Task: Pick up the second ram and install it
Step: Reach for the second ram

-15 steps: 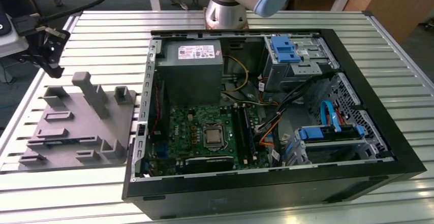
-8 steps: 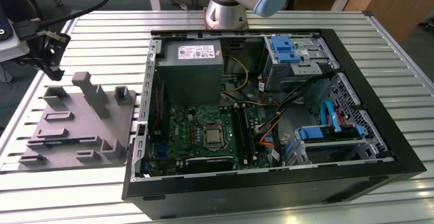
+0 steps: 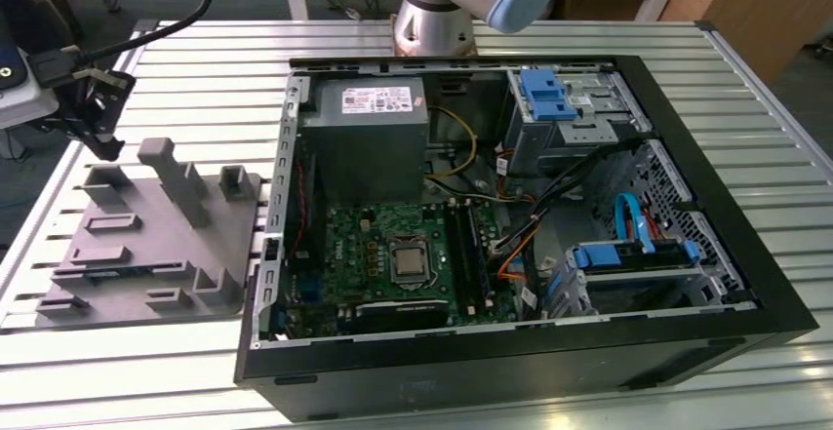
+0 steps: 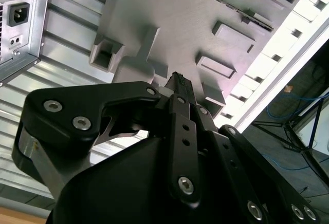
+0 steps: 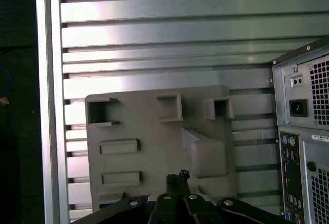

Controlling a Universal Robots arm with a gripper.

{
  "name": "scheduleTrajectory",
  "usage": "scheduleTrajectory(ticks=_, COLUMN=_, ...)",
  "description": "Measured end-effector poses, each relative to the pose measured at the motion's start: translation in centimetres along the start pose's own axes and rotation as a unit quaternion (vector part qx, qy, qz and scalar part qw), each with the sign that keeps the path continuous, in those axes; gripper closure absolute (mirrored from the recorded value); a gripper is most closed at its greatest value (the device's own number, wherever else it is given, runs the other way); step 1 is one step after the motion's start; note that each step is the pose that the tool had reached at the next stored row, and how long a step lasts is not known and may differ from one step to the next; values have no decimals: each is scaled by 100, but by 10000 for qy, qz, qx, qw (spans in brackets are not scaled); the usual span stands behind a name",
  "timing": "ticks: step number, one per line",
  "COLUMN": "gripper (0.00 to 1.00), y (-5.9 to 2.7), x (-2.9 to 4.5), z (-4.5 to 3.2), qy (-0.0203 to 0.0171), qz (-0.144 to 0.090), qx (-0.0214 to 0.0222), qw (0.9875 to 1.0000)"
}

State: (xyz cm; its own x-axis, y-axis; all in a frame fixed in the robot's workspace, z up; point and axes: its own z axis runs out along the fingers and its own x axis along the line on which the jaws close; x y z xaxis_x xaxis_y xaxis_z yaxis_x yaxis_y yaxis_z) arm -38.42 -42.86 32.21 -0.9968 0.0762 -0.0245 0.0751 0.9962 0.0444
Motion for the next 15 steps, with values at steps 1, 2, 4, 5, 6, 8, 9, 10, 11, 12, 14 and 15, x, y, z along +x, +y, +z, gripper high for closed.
scheduleTrajectory(ticks=1, gripper=90, y=-1, x=4, z=9, qy=0, qz=0, qx=0, qw=10000)
scheduleTrajectory(ticks=2, gripper=90, y=-2, x=7, z=18, qy=0, qz=0, qx=0, qw=10000)
scheduleTrajectory(ticks=4, gripper=90, y=-5, x=16, z=34, qy=0, qz=0, qx=0, qw=10000)
scheduleTrajectory(ticks=5, gripper=90, y=-6, x=21, z=42, qy=0, qz=0, qx=0, qw=10000)
scheduleTrajectory(ticks=6, gripper=90, y=-8, x=25, z=50, qy=1, qz=0, qx=1, qw=10000)
scheduleTrajectory(ticks=8, gripper=90, y=-10, x=34, z=67, qy=0, qz=0, qx=0, qw=10000)
scheduleTrajectory(ticks=9, gripper=90, y=-12, x=38, z=75, qy=0, qz=0, qx=0, qw=10000)
scheduleTrajectory(ticks=10, gripper=90, y=-13, x=42, z=83, qy=0, qz=0, qx=0, qw=10000)
scheduleTrajectory(ticks=11, gripper=90, y=-14, x=46, z=91, qy=0, qz=0, qx=0, qw=10000)
scheduleTrajectory(ticks=12, gripper=90, y=-15, x=50, z=98, qy=0, qz=0, qx=0, qw=10000)
scheduleTrajectory(ticks=14, gripper=90, y=-18, x=57, z=113, qy=1, qz=0, qx=0, qw=10000)
scheduleTrajectory(ticks=15, gripper=90, y=-19, x=60, z=121, qy=1, qz=0, qx=1, qw=10000)
